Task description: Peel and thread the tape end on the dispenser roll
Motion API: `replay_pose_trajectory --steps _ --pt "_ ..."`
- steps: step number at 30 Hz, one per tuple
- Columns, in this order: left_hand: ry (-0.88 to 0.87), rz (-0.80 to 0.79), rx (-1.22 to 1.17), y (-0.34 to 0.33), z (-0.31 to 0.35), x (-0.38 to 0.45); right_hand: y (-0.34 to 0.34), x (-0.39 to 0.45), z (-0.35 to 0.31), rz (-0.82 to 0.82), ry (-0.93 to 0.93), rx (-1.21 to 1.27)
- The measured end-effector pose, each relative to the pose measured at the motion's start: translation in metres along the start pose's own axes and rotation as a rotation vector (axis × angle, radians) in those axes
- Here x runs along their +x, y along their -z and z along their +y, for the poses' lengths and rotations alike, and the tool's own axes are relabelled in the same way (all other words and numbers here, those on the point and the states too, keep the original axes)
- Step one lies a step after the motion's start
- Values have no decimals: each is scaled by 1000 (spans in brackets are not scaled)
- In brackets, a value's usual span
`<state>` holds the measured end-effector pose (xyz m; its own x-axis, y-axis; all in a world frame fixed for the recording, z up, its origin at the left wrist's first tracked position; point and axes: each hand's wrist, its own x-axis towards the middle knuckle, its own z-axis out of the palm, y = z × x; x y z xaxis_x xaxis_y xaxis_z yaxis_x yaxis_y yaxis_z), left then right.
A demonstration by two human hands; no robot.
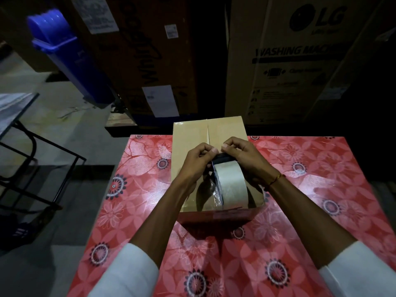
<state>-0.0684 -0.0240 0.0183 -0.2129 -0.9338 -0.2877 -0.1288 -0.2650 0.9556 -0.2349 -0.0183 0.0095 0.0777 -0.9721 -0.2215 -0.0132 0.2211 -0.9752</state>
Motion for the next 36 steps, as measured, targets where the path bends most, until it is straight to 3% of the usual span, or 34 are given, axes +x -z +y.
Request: replay_pose_trajectory --steps 7,15,24,29,32,36 --pt "8 77 -76 -5 -1 -5 -7 -6 -1 56 -31 26" --pt "-21 157 -228 -10 3 -11 -11 -23 12 -32 -156 119" --pt "51 177 -357 -8 13 -25 -12 -51 6 -37 -72 188" --pt "53 34 -330 7 23 -34 -17 -65 13 -42 -73 290" --pt "-31 -38 -125 15 26 -37 -19 -67 19 -40 -61 315" --pt "-170 -19 55 15 27 -35 -23 -71 18 -56 -35 274"
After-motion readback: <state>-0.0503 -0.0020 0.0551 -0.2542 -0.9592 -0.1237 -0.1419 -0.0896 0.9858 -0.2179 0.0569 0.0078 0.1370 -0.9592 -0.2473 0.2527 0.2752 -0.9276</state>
